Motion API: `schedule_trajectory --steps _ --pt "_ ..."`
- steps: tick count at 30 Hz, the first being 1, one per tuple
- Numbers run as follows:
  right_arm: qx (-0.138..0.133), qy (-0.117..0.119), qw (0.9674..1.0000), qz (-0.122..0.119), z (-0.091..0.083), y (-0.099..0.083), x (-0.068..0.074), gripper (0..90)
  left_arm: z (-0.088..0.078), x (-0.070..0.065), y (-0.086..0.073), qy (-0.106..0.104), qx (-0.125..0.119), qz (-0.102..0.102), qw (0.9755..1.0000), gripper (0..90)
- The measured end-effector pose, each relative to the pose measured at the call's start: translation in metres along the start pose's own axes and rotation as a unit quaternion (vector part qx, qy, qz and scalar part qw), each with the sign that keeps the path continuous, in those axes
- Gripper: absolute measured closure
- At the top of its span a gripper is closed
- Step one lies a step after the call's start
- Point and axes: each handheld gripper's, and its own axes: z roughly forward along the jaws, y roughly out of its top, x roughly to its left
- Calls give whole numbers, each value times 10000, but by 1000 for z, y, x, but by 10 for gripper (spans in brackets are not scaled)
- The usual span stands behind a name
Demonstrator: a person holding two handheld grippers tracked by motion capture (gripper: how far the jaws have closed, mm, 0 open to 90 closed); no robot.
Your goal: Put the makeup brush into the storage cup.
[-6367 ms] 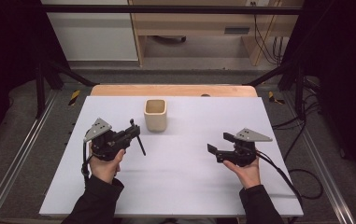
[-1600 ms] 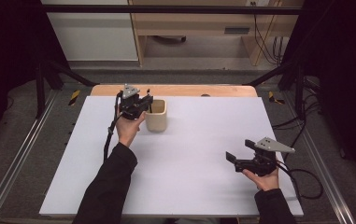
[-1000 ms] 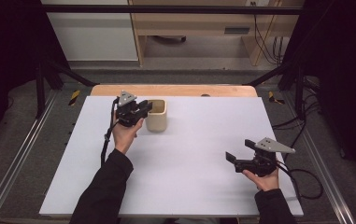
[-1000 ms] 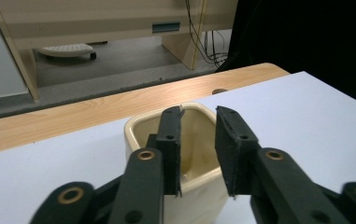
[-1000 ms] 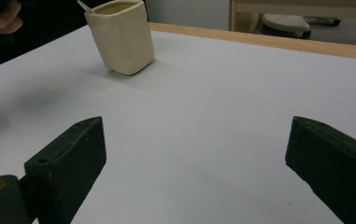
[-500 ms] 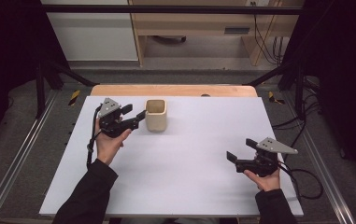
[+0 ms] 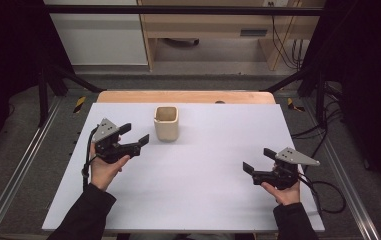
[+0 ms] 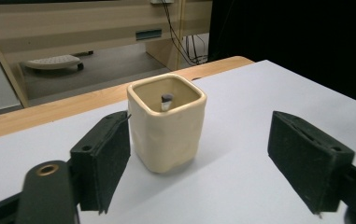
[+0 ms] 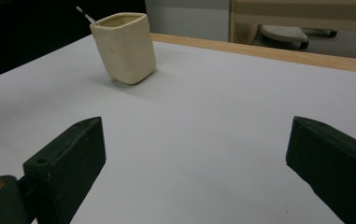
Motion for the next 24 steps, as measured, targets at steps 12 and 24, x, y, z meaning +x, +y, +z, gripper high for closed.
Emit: schedule_trajectory --steps 12,24 --pt "24 -2 10000 0 -1 0 0 51 -27 -1 -26 -8 74 -3 10000 96" --pt "41 3 10000 -35 -1 -1 0 48 -37 12 -54 107 240 -227 9994 75"
